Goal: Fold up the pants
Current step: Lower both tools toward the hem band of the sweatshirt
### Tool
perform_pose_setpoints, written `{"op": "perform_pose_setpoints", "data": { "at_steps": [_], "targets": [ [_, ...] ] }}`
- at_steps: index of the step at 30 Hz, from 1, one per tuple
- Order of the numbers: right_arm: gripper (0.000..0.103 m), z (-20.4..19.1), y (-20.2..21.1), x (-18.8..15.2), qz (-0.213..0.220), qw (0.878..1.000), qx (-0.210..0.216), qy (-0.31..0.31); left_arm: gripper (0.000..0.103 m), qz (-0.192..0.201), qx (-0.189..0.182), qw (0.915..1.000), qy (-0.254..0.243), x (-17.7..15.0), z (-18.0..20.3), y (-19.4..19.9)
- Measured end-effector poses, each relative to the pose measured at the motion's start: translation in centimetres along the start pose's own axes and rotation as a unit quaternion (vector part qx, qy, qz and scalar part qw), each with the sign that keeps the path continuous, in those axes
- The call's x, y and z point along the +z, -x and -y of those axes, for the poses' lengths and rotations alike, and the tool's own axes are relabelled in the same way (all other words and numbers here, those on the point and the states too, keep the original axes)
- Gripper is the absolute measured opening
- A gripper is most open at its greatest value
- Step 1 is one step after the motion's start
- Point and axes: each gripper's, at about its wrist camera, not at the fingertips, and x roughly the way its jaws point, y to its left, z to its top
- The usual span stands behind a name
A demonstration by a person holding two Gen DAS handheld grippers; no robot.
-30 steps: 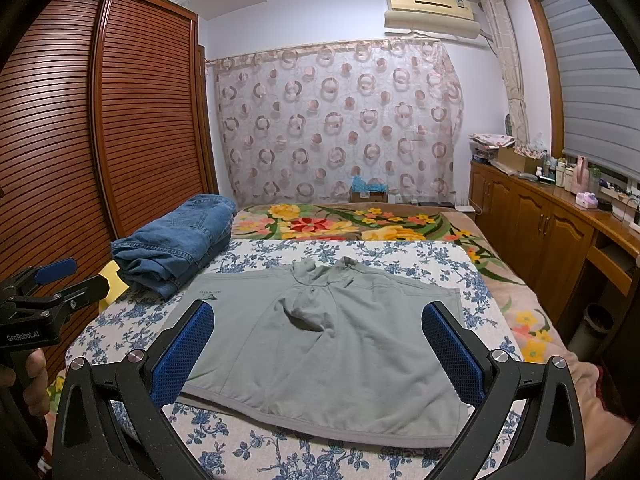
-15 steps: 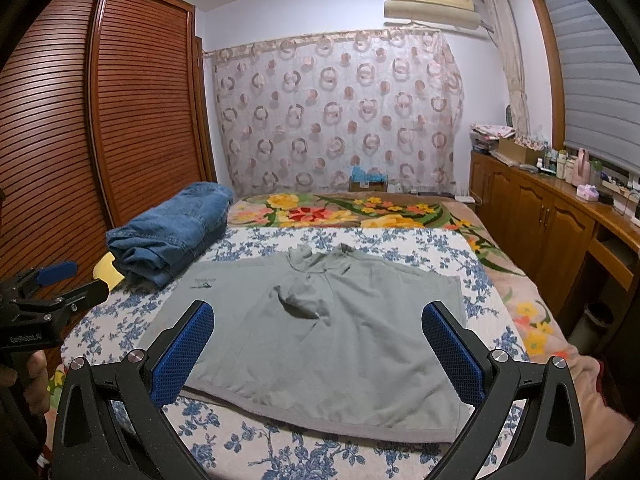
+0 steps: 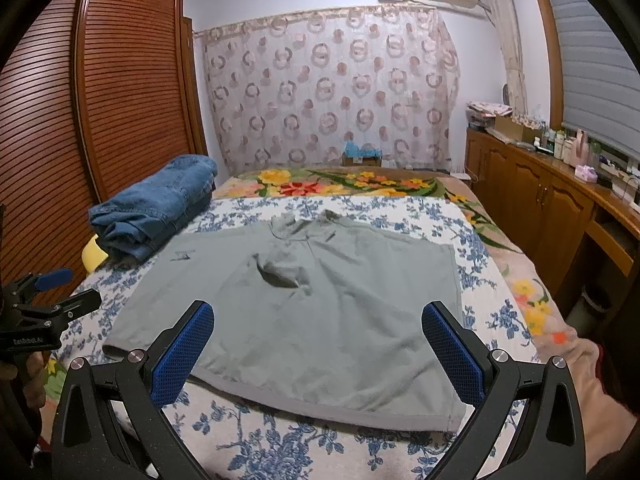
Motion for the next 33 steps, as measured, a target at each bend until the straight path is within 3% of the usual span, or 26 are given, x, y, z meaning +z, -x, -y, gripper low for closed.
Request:
{"op": "perform_pose_setpoints", "data": {
  "at_steps": [13, 22, 24, 28, 33],
  "targets": [
    [0.103, 0.3, -1.5, -1.7, -0.081, 0.997, -0.007, 0.018, 0.1, -0.045, -0.017, 0.9987, 0.012, -3.3, -2.2, -2.0],
    [0.103, 0.0, -0.6, -1.7, -0.126, 0.992, -0.002, 0.032, 0.071, -0.069, -0.038, 0.9963, 0.033, -4.9, -4.0, -2.0],
    [0.102, 0.2, -0.2, -1.6, -0.13, 0.991, -0.002, 0.029, 0.06, -0.072, -0.042, 0.9959, 0.034, -5.1, -3.9, -1.9],
    [0.102, -0.1, 0.6, -1.5, -0.123, 0.992, -0.002, 0.038, 0.052, -0.077, -0.05, 0.9953, 0.032, -5.3, -3.5, -1.9],
    [0.102, -0.3, 1.2, -2.1, -0.122, 0.991, 0.006, 0.051, 0.052, -0.083, -0.052, 0.995, 0.022, -5.6, -2.6, -2.3]
  ]
}}
